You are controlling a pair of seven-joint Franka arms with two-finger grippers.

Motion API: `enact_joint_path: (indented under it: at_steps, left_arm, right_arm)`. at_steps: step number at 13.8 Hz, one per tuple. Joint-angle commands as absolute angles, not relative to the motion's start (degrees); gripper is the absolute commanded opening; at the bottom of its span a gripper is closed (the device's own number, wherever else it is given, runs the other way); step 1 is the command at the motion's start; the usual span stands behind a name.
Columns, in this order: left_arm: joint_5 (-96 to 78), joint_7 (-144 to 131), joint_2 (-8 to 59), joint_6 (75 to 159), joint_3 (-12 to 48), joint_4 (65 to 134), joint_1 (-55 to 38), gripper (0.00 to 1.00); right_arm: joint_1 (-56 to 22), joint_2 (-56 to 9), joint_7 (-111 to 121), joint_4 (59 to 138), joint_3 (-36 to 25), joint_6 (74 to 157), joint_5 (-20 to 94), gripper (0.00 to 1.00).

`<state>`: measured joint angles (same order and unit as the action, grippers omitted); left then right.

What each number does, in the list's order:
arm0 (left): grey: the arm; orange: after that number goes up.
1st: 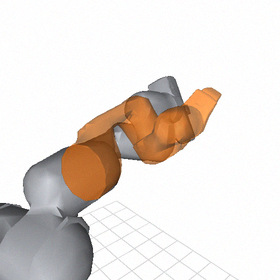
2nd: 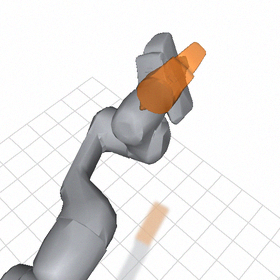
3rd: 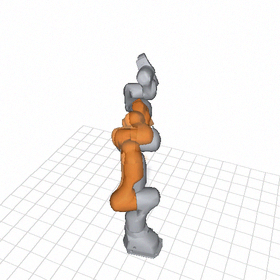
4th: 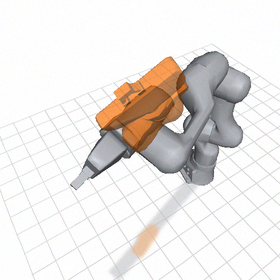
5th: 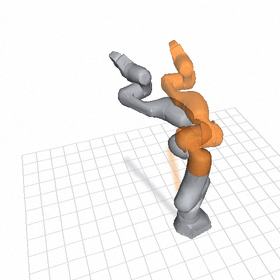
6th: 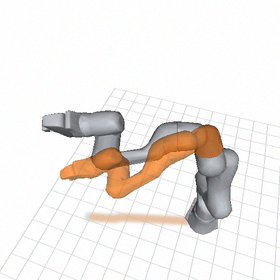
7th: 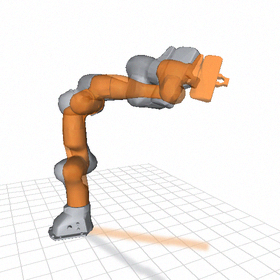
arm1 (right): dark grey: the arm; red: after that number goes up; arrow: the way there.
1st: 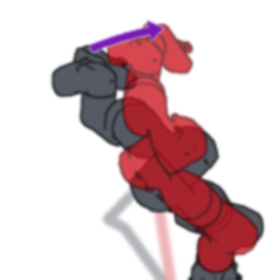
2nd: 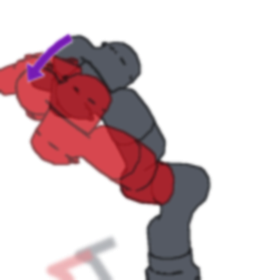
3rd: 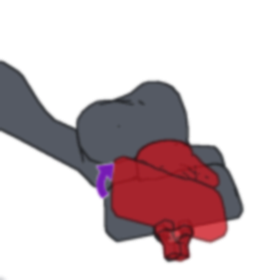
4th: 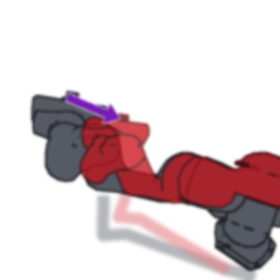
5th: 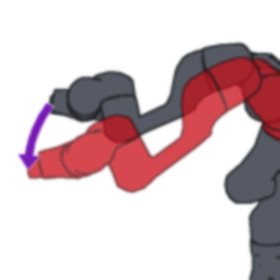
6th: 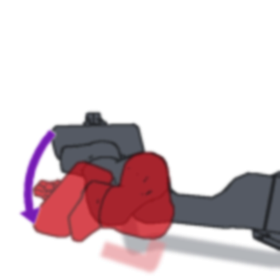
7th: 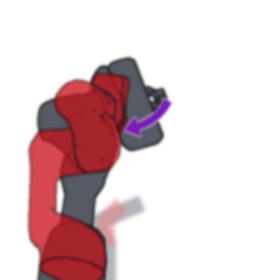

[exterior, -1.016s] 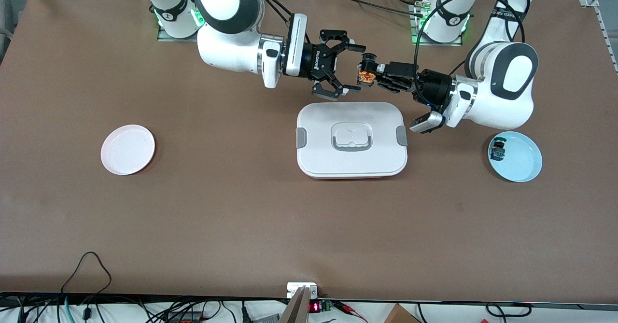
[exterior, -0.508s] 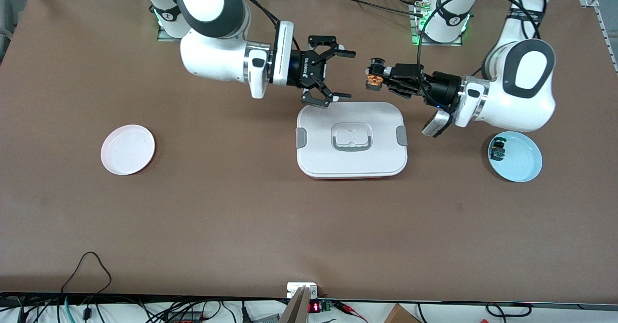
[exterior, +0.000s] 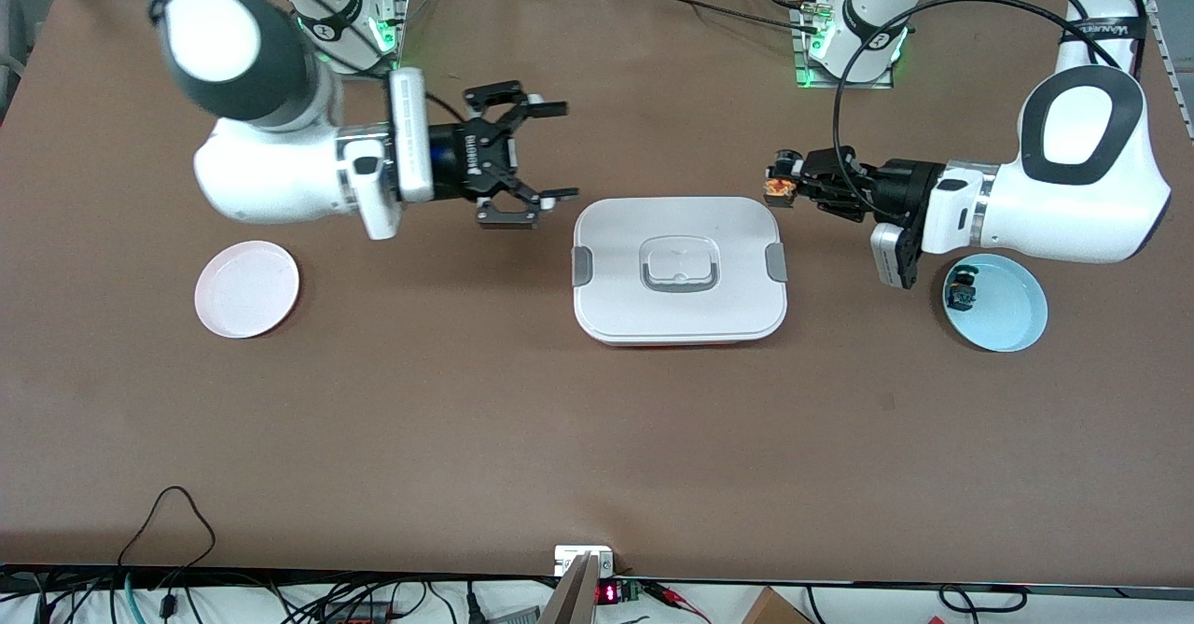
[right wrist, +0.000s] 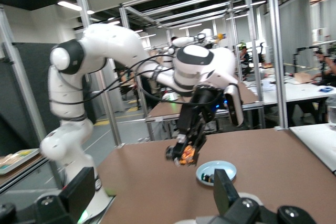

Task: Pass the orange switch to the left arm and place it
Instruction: 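Open the right gripper and pull it back while the left gripper holds, then carry the switch with the left gripper onto the light-blue plate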

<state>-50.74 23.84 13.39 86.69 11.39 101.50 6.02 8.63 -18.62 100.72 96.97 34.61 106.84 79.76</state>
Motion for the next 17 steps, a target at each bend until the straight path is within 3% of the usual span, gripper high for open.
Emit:
enact_joint_path:
  at_steps: [1,5,9,12,17]
  left_arm:
    - [-42.1,24.5,15.6,86.3,11.9,98.6,7.6,0.17]
    - [-24.9,27.5,17.0,86.3,11.9,97.6,8.3,0.17]
    - [-6.2,37.7,19.9,89.0,11.9,97.5,10.9,0.19]
    - [2.2,45.8,22.5,93.9,11.9,96.8,13.0,0.18]
    - [10.4,62.5,28.5,99.1,11.9,96.5,18.9,0.18]
  right_arm:
    - [15.7,-17.8,99.9,97.2,35.4,96.3,74.5,1.00]
    - [24.0,-15.3,99.7,97.4,35.3,84.5,71.1,1.00]
    - [31.6,-11.6,92.5,97.0,35.2,76.0,58.9,1.00]
    - [35.5,-10.8,86.0,89.9,35.2,68.6,45.0,1.00]
    - [36.4,-7.8,70.2,83.1,33.0,63.7,29.1,1.00]
